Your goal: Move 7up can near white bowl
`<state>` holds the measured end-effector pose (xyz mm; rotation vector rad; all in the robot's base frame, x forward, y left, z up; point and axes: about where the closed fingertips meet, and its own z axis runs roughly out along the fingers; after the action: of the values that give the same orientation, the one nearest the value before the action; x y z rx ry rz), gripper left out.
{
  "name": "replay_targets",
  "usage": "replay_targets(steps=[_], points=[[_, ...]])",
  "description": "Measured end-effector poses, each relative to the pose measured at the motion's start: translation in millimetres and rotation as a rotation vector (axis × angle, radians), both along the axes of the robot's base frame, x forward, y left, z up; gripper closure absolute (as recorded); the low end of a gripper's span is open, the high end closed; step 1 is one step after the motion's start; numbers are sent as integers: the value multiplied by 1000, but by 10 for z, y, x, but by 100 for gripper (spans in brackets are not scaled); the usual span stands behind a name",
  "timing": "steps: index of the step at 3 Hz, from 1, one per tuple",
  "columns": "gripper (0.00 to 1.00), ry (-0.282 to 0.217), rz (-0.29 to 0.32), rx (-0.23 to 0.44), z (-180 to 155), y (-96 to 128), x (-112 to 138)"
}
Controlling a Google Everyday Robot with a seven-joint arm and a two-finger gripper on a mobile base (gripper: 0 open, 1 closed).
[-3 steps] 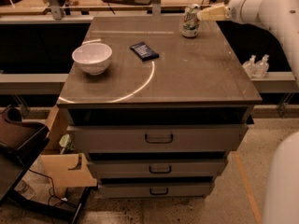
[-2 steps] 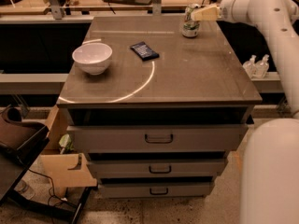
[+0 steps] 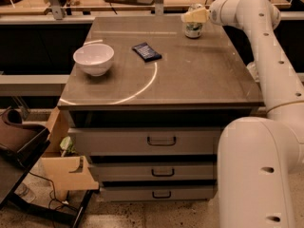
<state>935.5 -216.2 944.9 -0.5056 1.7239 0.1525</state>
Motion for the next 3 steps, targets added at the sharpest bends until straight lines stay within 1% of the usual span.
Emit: replay_targets(steps=[1, 2, 3], points=[[0, 12, 36, 73, -95, 193, 99], [17, 31, 58, 156, -251, 296, 165], [42, 57, 73, 239, -468, 396, 242]])
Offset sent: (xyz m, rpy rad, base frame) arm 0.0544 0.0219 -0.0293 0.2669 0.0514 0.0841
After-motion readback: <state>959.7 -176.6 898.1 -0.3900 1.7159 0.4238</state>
